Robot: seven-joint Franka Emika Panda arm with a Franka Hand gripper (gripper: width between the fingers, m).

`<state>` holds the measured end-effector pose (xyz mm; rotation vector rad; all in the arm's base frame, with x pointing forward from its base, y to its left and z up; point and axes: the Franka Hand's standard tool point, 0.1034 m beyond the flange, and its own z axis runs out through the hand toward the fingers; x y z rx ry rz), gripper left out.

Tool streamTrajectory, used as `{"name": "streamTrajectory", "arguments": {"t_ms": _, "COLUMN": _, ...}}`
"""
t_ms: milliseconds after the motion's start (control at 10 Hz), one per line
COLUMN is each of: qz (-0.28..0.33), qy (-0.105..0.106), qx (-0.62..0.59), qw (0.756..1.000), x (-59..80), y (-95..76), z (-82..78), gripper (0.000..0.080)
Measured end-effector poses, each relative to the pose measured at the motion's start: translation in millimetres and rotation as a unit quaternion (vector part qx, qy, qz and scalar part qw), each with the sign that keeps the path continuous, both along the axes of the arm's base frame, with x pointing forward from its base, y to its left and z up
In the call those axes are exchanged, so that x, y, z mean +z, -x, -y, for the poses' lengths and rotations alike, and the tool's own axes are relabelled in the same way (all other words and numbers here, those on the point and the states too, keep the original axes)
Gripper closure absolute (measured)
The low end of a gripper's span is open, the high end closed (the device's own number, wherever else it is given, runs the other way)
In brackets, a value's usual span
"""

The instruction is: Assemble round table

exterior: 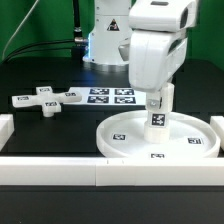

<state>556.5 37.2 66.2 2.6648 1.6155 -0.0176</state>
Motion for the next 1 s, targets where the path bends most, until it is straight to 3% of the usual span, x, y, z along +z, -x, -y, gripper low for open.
{"name": "streamTrajectory", "arguments": {"t_ms": 400, "qz": 0.002, "qy": -0.006, "qx": -0.166, "qw": 0.986, "x": -0.3, "y": 1.4, "z": -0.7, "gripper": 0.0390}}
{"name": "streamTrajectory", "arguments": {"t_ms": 1000, "qz": 0.002, "qy": -0.029, "qx": -0.491, "qw": 0.871, "x": -1.1, "y": 6.6, "z": -2.0, "gripper": 0.0390}}
